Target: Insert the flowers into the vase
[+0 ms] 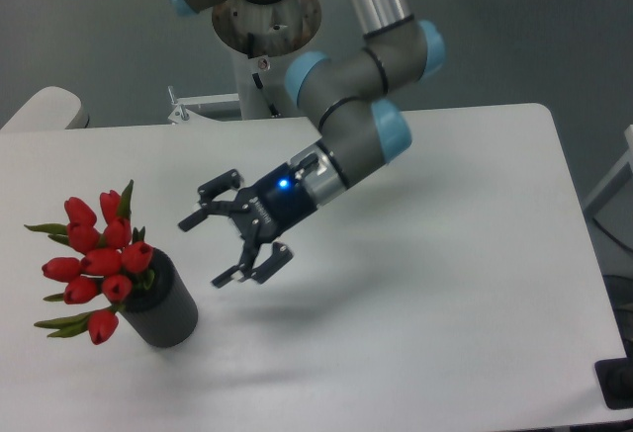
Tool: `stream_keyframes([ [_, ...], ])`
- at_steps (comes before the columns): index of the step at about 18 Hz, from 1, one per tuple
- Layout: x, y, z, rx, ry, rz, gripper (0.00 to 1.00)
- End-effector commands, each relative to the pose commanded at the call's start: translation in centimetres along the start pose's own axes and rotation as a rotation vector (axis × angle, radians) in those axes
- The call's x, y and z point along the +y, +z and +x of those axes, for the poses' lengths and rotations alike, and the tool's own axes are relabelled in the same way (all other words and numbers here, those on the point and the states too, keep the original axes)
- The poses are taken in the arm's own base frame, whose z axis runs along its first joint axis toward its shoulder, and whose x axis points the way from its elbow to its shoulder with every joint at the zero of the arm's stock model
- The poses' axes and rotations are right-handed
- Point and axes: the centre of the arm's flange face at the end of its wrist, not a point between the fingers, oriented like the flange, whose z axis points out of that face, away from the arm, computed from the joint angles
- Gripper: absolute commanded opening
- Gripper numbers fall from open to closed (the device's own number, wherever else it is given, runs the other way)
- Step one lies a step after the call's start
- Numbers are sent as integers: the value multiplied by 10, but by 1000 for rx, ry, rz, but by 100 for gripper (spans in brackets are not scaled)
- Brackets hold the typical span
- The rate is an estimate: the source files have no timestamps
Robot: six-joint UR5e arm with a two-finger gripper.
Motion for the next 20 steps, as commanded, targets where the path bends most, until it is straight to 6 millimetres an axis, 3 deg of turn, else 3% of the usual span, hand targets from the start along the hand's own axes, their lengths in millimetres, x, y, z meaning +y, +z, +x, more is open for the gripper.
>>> stream_keyframes([
  [5,-36,-38,-9,-81,96,-88,100],
  [20,-48,-102,-39,-235,229,-752,100],
])
